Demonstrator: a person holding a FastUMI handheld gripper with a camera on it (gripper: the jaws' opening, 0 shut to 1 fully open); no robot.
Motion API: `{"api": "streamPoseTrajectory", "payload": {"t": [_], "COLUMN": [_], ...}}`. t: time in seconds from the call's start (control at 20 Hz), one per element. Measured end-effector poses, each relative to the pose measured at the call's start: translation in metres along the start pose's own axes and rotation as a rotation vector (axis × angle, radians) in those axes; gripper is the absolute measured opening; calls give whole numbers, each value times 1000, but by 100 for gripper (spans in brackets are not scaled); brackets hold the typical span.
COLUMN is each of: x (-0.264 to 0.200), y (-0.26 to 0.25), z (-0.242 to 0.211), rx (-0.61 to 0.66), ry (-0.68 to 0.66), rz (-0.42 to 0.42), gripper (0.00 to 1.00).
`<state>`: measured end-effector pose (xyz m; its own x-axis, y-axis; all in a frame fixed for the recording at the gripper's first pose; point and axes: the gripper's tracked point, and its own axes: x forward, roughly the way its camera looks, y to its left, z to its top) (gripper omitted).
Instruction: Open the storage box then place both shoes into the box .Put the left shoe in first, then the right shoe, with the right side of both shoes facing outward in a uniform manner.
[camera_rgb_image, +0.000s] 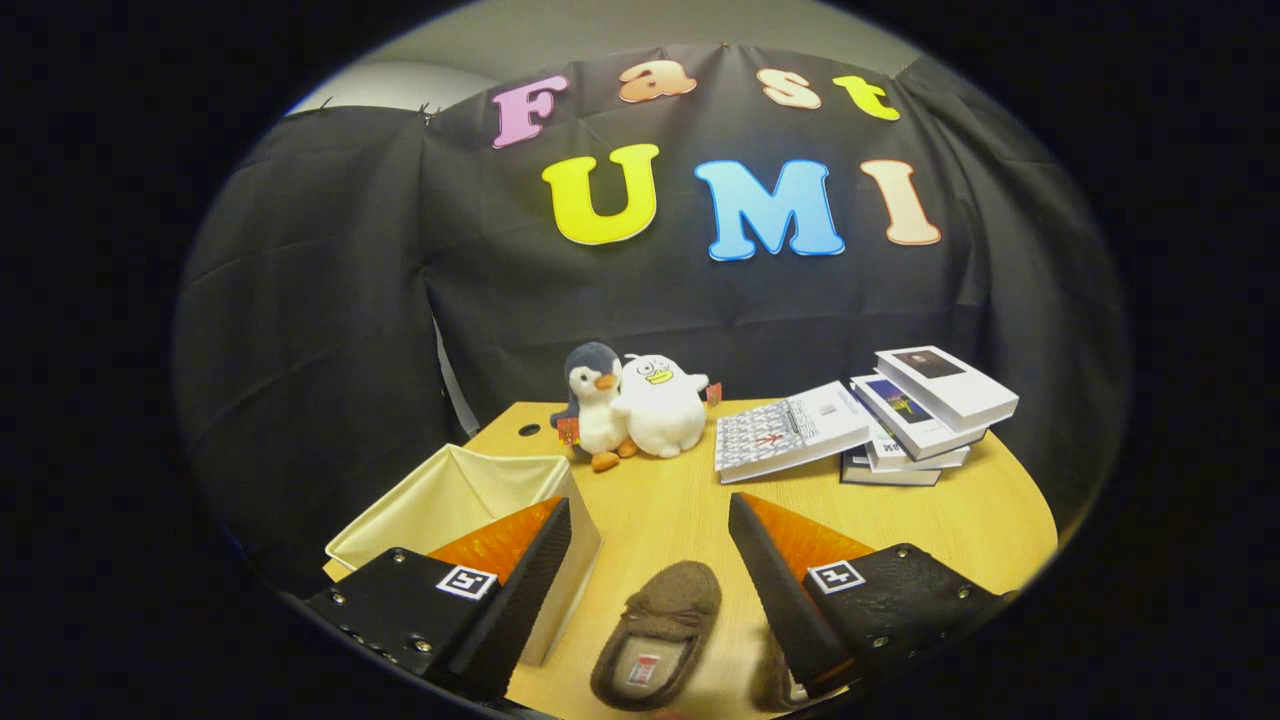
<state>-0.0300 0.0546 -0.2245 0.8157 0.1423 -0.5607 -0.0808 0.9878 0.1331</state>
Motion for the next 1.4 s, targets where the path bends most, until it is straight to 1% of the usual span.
{"api": "streamPoseTrajectory", "payload": {"t": [0.3, 0.55, 0.95, 1.1, 1.15, 1.25, 1.3, 1.4], "x": [7, 10, 19, 21, 23, 24, 26, 28], "y": [-19, -28, -35, -36, -35, -28, -25, -23], "z": [-59, -99, -158, -178, -185, -190, -190, -192], "rx": [-8, -11, -80, -67, -51, 14, 53, 82], "ry": [125, 218, 372, 430, 452, 483, 487, 516], "rz": [-23, -32, -39, -40, -41, -19, -13, -22], "gripper": [98, 98, 98, 98, 96, 82, 68, 30]}}
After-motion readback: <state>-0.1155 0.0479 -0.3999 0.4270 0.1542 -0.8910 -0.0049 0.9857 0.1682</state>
